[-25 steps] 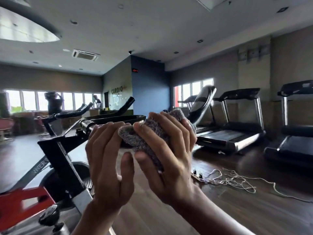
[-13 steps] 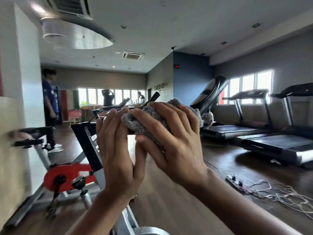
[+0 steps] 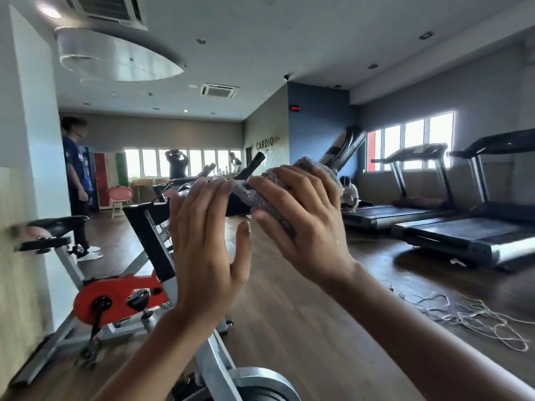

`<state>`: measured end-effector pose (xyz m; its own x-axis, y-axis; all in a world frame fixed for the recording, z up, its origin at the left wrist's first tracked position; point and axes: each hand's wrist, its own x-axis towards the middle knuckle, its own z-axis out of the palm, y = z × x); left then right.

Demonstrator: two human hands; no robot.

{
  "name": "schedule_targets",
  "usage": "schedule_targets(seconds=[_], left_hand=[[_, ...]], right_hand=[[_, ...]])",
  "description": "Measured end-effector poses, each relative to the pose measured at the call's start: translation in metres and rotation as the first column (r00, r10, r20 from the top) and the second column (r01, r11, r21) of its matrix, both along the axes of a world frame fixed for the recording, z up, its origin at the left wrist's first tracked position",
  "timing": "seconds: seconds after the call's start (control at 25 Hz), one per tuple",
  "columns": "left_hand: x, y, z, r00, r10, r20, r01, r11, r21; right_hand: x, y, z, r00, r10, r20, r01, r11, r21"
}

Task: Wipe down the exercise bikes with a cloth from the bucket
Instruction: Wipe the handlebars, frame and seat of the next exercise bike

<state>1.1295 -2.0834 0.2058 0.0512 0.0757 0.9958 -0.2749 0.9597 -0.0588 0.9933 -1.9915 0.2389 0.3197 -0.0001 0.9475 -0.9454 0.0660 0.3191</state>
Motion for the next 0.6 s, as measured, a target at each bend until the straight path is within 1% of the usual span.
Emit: schedule_targets(seconds=[0.08,0.24,0.32,0.36,0.4,0.48,0.52,0.6], left_hand=[[-0.005,0.007,0.001,1.000,0.007,0.006,-0.007,1.000,-0.008],[-0.016,0.016,0.000,0.993,0.111,0.042,-0.111,0.994,-0.001],[-0.018,0.017,0.001,0.990,0.134,0.044,-0.134,0.991,0.006],[-0.017,0.017,0.002,0.991,0.127,0.041,-0.127,0.992,0.010],[-0.016,0.017,0.002,0.993,0.115,0.042,-0.115,0.993,0.014],[-0.015,0.018,0.002,0.993,0.109,0.047,-0.110,0.994,0.022],[-0.016,0.019,0.002,0.992,0.115,0.048,-0.117,0.993,0.024],[-0.016,0.019,0.002,0.991,0.120,0.051,-0.122,0.992,0.031]], right_hand=[[-0.020,0.010,0.013,0.992,-0.037,-0.121,0.041,0.999,0.024],[-0.038,0.012,0.012,0.989,-0.022,-0.146,0.027,0.999,0.031],[-0.049,0.018,0.018,0.971,-0.038,-0.236,0.057,0.995,0.076],[-0.058,0.022,0.027,0.970,-0.034,-0.240,0.056,0.995,0.085],[-0.068,0.027,0.035,0.983,-0.019,-0.181,0.034,0.996,0.079],[-0.084,0.034,0.045,1.000,0.015,-0.003,-0.015,0.998,0.068],[-0.089,0.033,0.044,0.999,0.013,0.040,-0.016,0.996,0.085],[-0.095,0.032,0.044,1.000,0.001,0.017,-0.003,0.990,0.143]])
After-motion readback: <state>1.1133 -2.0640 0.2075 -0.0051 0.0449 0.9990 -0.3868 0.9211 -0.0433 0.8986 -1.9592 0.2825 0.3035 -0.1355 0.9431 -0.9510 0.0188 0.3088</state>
